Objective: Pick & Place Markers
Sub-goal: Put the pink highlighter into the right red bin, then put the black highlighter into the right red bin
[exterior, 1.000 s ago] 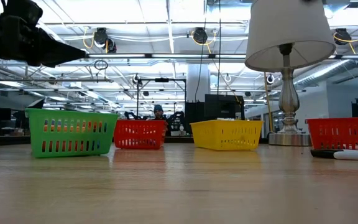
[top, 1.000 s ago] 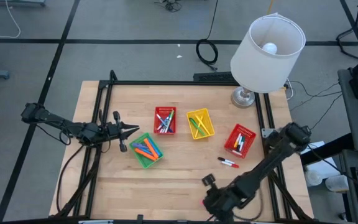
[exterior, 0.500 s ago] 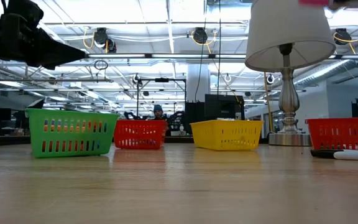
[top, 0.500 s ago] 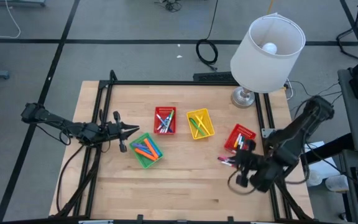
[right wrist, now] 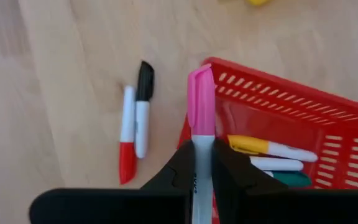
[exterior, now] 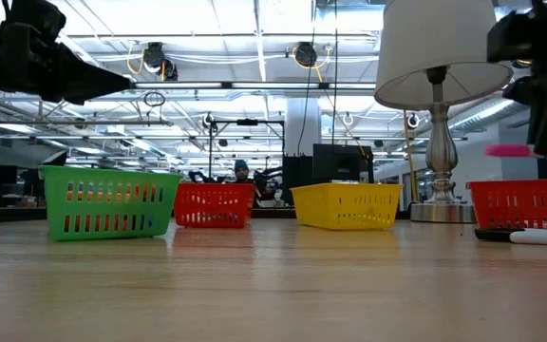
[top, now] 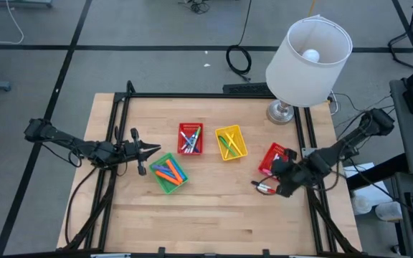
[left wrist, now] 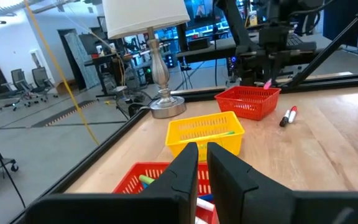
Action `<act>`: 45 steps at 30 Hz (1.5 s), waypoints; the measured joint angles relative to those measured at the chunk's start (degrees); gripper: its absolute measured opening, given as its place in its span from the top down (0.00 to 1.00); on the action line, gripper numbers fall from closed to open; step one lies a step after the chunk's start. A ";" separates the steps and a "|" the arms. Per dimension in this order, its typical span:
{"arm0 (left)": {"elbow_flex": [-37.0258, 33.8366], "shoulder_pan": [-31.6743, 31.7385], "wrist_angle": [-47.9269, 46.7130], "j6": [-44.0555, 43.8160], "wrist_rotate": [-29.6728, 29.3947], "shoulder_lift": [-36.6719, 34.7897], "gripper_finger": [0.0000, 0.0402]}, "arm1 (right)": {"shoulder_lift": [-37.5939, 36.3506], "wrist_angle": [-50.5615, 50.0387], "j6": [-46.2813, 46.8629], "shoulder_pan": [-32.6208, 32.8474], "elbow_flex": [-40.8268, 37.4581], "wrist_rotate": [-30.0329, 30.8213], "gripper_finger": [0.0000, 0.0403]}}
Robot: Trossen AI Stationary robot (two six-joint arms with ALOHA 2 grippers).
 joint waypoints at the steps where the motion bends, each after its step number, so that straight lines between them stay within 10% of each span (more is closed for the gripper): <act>1: 0.00 0.00 0.00 0.33 0.00 0.00 0.89 | 0.38 -0.63 -2.54 -1.52 0.14 -1.08 0.95; 17: 0.00 0.00 -0.02 -0.20 -0.26 0.00 0.89 | 6.17 -12.85 -22.99 -17.04 0.76 -9.73 0.95; 34: 0.00 0.00 -0.02 -1.23 -0.26 0.01 0.89 | 7.71 -13.41 -19.61 -17.18 1.36 -8.31 0.77; 45: -0.02 0.00 -0.02 -1.35 -0.26 0.02 0.89 | 6.46 -7.59 -18.50 -10.18 18.09 -2.09 0.89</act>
